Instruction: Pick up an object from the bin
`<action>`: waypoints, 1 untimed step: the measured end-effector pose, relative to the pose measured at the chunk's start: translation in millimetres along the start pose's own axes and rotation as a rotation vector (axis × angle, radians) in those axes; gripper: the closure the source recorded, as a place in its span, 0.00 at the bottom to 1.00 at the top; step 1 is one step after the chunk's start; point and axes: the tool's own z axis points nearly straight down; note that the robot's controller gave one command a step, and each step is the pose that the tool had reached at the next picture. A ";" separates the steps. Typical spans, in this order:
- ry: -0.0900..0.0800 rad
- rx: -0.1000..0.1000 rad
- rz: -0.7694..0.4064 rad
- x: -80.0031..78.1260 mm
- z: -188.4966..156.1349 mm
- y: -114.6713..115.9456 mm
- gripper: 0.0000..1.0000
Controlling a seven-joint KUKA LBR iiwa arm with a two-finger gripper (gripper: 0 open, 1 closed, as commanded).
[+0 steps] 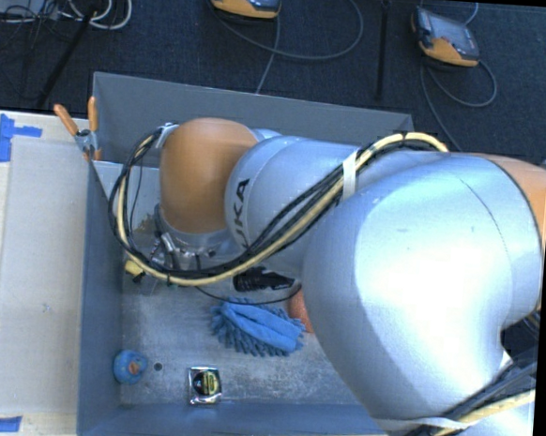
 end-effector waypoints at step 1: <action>0.000 0.000 0.000 0.0 -0.1 -0.1 1.00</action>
Offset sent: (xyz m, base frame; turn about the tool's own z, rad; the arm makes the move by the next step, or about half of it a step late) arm 0.0000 0.0000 0.0205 0.0000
